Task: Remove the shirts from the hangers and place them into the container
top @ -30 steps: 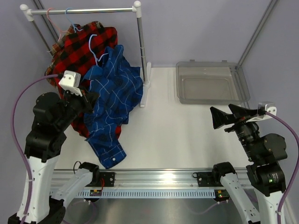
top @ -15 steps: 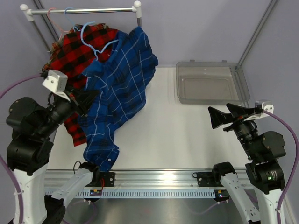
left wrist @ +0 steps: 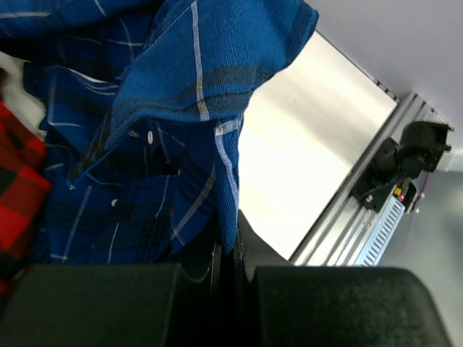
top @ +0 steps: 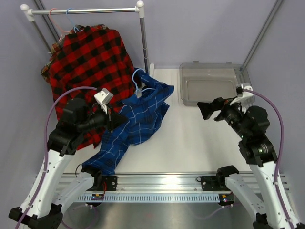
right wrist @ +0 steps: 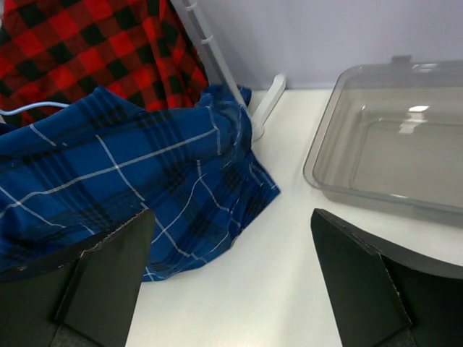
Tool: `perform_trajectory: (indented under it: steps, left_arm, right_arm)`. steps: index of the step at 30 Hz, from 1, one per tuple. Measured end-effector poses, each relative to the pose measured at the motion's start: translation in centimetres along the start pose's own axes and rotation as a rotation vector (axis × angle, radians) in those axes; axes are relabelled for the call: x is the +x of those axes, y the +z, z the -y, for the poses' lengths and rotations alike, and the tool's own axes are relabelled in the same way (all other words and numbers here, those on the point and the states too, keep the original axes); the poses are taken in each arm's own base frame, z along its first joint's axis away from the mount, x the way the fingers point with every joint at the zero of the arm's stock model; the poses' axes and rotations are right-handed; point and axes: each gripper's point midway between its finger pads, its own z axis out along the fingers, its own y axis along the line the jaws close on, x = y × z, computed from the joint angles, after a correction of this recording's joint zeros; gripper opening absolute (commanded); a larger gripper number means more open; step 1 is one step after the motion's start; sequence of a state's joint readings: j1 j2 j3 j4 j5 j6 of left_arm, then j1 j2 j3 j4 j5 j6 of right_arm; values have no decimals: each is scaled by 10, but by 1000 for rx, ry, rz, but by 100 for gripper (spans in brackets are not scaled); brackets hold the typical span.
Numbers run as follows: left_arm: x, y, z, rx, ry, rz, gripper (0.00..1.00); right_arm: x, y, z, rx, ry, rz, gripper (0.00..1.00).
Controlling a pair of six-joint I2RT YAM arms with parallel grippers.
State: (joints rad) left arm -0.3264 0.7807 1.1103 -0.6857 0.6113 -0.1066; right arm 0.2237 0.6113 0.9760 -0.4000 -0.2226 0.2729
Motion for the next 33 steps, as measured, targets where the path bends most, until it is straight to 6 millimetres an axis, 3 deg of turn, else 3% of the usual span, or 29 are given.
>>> perform_trajectory:
  steps: [4,11,16,19,24,33]
  left_arm:
    - [18,16,7,60,-15,-27,0]
    - [32,43,17,130,-45,-74,0]
    - [46,53,14,132,-74,-105,0]
    - [47,54,13,128,-74,-104,0]
    - [48,53,11,118,-69,-94,0]
    - [48,54,9,106,-68,-91,0]
  right_arm:
    - [21,30,-13,-65,11,-92,99]
    - [53,74,-71,-228,-30,-210,99]
    - [47,99,-119,-327,-84,-199,99]
    - [37,115,-143,-370,-102,-166,93]
    - [31,133,-158,-391,-115,-139,84]
    - [51,155,-185,-430,-139,-175,70]
